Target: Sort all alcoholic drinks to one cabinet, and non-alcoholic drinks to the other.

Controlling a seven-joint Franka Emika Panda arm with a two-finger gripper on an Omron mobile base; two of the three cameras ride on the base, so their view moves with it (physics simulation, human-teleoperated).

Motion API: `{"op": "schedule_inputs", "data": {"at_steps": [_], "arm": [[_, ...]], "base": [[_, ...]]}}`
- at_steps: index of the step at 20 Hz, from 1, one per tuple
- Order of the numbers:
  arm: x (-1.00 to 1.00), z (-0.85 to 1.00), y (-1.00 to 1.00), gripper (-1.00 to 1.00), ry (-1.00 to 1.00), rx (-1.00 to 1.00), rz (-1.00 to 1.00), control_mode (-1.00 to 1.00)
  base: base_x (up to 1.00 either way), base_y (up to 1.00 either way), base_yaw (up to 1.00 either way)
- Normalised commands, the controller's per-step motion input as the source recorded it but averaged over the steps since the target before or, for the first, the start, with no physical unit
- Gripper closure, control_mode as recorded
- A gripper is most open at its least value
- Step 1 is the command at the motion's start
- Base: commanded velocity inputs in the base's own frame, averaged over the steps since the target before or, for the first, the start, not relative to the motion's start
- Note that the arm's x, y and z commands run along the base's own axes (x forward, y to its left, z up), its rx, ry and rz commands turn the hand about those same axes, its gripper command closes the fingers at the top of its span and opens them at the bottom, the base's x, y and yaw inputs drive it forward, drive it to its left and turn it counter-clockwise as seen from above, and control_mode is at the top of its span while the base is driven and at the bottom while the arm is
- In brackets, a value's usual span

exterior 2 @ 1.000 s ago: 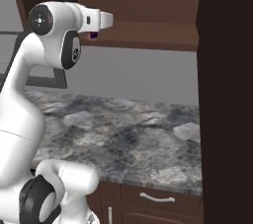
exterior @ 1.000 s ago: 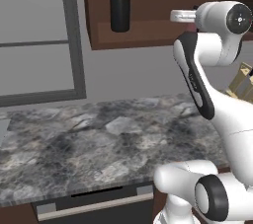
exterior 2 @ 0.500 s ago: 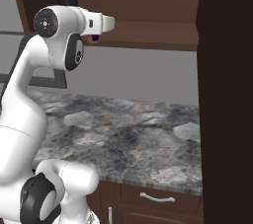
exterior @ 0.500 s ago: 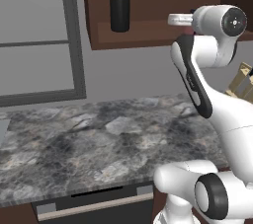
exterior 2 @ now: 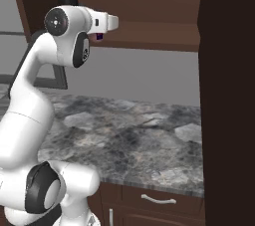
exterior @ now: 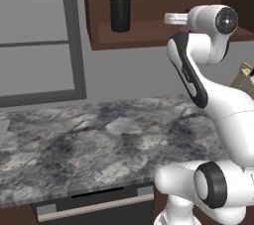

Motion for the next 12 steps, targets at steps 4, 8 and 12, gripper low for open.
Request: {"op": "schedule_inputs", "data": {"at_steps": [4,8,12], "arm": [[0.14,0.00,0.00,1.00,0.00,0.00,0.01,-1.00],[0.19,0.00,0.00,1.00,0.00,0.00,0.01,-1.00],[0.26,0.00,0.00,1.00,0.00,0.00,0.02,-1.00]], "base": [[0.00,0.00,0.00],[0.00,0.00,0.00],[0.00,0.00,0.00]]}}
